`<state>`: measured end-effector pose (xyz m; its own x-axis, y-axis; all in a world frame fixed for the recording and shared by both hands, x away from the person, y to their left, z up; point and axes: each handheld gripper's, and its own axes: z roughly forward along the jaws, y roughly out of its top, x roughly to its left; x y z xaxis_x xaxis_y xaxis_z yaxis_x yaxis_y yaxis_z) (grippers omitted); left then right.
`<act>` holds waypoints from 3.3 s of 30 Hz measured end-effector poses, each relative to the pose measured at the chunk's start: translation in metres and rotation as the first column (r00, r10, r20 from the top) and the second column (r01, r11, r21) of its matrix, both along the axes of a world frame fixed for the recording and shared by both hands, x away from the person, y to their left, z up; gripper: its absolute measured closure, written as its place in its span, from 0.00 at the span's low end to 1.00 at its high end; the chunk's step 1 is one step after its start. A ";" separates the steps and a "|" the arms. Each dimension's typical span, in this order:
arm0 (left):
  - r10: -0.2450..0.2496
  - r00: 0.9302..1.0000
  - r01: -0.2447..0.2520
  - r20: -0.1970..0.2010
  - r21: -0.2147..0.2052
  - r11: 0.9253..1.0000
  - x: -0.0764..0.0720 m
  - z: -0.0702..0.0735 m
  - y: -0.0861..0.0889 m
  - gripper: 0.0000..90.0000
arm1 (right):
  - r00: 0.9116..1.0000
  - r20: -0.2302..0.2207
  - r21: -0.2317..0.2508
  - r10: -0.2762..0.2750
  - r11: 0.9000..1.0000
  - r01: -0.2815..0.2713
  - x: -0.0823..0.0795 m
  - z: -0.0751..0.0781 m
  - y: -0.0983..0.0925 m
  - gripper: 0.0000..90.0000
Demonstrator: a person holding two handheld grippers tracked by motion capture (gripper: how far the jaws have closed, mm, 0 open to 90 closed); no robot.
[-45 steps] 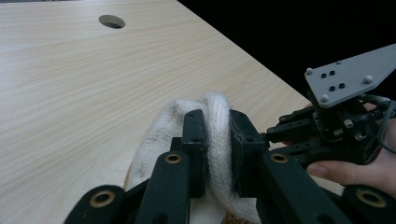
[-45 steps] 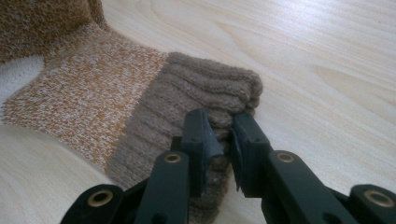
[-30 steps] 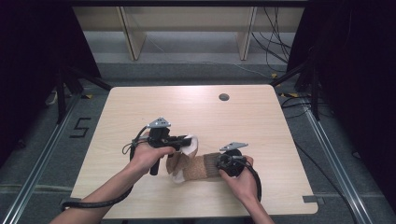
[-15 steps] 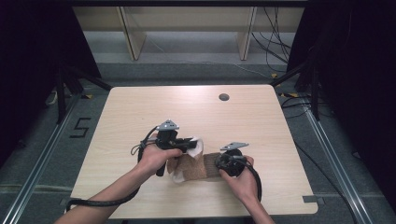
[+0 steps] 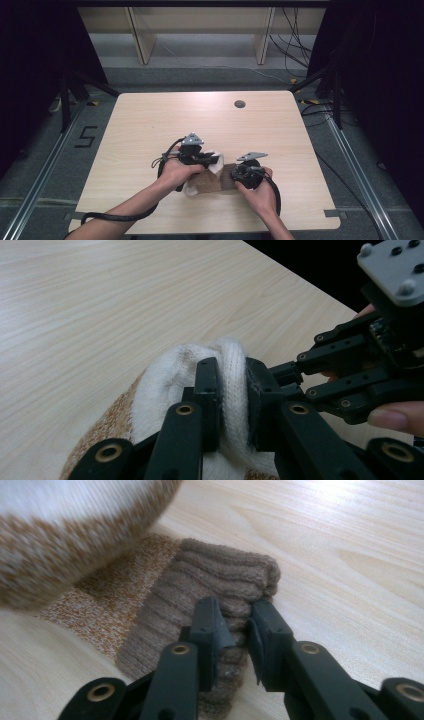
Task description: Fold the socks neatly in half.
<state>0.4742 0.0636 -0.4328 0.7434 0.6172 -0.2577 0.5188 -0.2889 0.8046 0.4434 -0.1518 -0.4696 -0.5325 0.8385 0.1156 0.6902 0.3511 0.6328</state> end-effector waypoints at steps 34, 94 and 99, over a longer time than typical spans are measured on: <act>-0.009 1.000 0.009 -0.012 0.034 0.999 -0.001 -0.022 -0.026 0.83 | 1.000 0.015 0.023 0.021 1.000 -0.021 -0.007 0.004 -0.009 0.89; -0.196 0.964 0.134 0.179 0.309 0.942 -0.018 -0.013 0.003 0.40 | 0.999 0.007 0.069 -0.041 0.997 0.041 -0.028 0.047 -0.022 0.74; -0.209 0.958 0.138 0.198 0.321 0.937 -0.018 -0.015 0.001 0.38 | 0.998 0.048 0.072 -0.035 0.997 0.031 -0.021 0.057 -0.017 0.72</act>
